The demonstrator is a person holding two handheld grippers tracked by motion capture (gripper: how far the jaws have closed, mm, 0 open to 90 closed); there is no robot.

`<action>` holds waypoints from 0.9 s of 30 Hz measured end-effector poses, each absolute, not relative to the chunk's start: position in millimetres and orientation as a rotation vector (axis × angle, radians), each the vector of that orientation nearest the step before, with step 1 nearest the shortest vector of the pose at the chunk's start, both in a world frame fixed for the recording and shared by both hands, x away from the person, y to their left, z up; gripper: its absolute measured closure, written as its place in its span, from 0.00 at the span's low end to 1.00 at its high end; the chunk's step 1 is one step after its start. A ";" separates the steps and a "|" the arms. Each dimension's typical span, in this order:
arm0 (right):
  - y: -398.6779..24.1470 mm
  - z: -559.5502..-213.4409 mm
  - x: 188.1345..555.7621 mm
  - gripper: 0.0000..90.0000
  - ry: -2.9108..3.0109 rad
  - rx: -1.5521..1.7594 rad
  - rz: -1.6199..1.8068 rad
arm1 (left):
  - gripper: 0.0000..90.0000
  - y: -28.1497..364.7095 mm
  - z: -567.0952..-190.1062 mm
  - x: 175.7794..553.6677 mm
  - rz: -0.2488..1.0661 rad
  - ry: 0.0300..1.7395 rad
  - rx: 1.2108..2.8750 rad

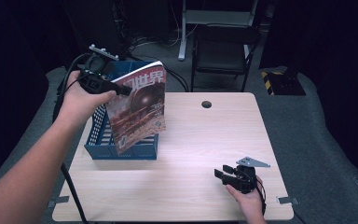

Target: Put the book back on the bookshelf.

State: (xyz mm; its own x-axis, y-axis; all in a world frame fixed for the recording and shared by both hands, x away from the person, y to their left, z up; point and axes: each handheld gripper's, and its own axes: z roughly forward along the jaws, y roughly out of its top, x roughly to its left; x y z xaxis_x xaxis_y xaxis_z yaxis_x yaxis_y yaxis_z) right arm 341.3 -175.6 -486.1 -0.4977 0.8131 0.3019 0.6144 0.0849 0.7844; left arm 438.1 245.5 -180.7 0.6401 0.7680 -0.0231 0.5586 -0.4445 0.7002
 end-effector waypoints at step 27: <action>-177.1 -484.3 342.2 0.56 2.135 1.441 1.375 | 0.93 280.8 -184.8 449.7 0.421 1.172 2.080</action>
State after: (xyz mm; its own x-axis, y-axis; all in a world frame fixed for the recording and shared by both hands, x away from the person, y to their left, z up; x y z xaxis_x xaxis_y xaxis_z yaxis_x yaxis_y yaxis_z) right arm 342.2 -177.1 -484.3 -0.4943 0.8166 0.2979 0.6090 0.0807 0.7891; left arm 449.7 280.8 -184.8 0.5373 0.8415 -0.0565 0.6132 -0.3437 0.7112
